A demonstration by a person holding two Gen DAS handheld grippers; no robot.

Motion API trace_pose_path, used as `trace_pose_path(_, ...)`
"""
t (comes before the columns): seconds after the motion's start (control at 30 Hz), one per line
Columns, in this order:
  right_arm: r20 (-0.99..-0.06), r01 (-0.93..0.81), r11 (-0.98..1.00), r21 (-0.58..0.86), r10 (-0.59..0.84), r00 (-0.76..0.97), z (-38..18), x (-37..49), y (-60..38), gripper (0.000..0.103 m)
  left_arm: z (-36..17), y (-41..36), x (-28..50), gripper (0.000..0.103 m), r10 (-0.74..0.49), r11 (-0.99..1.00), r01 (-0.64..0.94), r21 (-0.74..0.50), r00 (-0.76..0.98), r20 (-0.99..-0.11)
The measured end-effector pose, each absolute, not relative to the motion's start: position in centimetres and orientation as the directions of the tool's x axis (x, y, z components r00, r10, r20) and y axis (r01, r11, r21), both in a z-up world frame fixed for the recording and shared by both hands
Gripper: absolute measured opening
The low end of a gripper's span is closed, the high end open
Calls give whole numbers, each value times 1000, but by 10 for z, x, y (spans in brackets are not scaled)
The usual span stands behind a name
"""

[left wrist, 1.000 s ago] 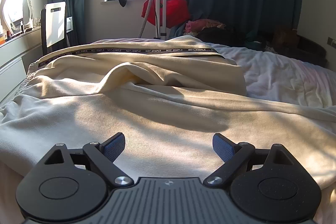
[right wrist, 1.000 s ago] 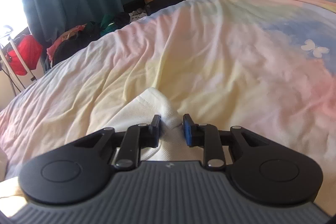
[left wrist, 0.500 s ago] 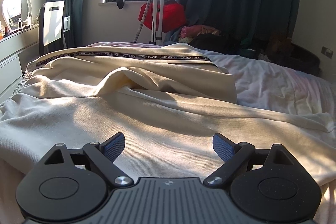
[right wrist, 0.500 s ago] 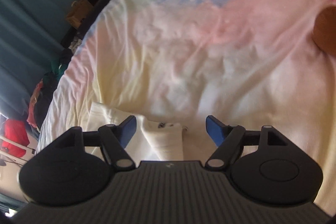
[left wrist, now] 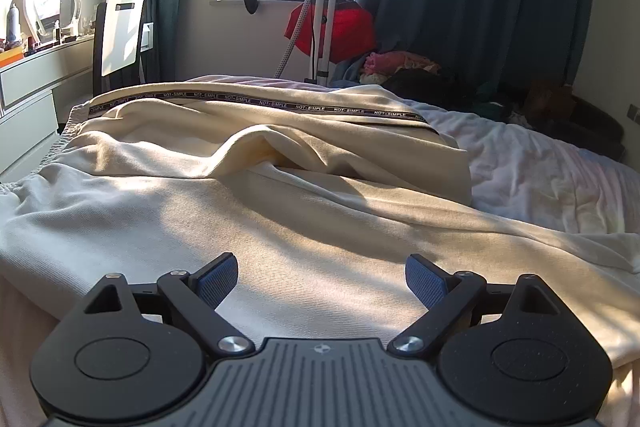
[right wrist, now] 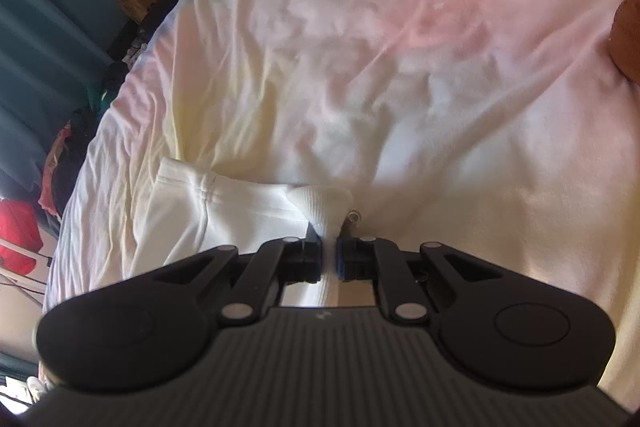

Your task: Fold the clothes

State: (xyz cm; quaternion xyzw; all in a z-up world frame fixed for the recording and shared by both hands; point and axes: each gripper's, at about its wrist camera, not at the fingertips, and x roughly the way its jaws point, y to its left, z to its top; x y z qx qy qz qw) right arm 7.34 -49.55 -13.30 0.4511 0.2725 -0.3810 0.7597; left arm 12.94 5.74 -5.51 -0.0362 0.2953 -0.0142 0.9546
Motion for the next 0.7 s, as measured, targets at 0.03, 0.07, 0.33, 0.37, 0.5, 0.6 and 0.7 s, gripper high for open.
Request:
trace_pose_path(0.03,-763,828,315,464,-333,554,-132,75,-495,13,-55,57,130,92,-46,997,5,-75,825,-563)
trace_pose_path(0.07,-768,831,326,450,-333,546,-130,77,-494,14,-56,57,130,92,-44,997,4,-72,825,-563)
trace_pose_path(0.33,-668,779,477,407,-425,610,-94,83,-455,84,-59,49,127,93,-40,999,25,-34,826,-562)
trace_pose_path(0.37,-648,762,506,404,-430,629,-89,85,-446,84,-60,49,127,93,-39,999,27,-29,826,-562)
trace_pose_path(0.5,-561,690,616,381,-439,702,-69,91,-410,84,-63,43,128,94,-35,999,45,5,832,-553)
trace_pose_path(0.6,-494,631,691,353,-435,753,-54,96,-384,84,-65,34,135,95,-12,997,49,53,838,-545)
trace_pose_path(0.7,-442,573,750,331,-413,796,-46,102,-359,84,-63,21,153,95,8,993,57,105,844,-537)
